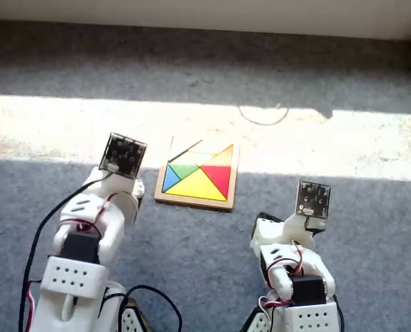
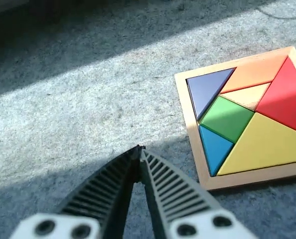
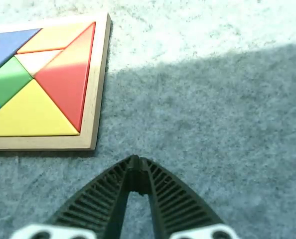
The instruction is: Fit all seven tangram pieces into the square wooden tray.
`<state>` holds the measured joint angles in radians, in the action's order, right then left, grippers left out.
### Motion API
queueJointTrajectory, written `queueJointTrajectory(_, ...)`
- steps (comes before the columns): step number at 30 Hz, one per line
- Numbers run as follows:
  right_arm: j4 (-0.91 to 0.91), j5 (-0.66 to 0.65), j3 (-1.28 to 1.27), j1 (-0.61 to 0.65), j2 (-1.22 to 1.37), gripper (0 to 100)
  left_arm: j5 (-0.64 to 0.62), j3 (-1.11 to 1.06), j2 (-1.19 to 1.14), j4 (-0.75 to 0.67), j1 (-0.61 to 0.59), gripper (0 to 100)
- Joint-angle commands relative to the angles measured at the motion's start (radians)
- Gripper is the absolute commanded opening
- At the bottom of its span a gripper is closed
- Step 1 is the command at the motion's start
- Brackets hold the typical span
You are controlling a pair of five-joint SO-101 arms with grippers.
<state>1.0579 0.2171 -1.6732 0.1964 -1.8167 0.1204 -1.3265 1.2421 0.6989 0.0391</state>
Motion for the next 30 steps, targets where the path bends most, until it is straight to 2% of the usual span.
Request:
queueJointTrajectory(1, 0.008, -0.012, -0.108, -0.015, -0.012, 0.5, -0.012, -0.108, 0.213, 0.008, -0.039, 1)
queueJointTrajectory(10, 0.008, -0.012, -0.108, -0.015, -0.012, 0.5, -0.008, -0.285, 0.595, 0.193, -0.077, 1)
queueJointTrajectory(21, 0.008, -0.012, -0.108, -0.015, -0.012, 0.5, -0.008, -0.371, 0.57, 0.249, -0.079, 1)
queueJointTrajectory(30, 0.008, -0.012, -0.108, -0.007, -0.01, 0.5, -0.008, -0.371, 0.57, 0.47, -0.079, 1)
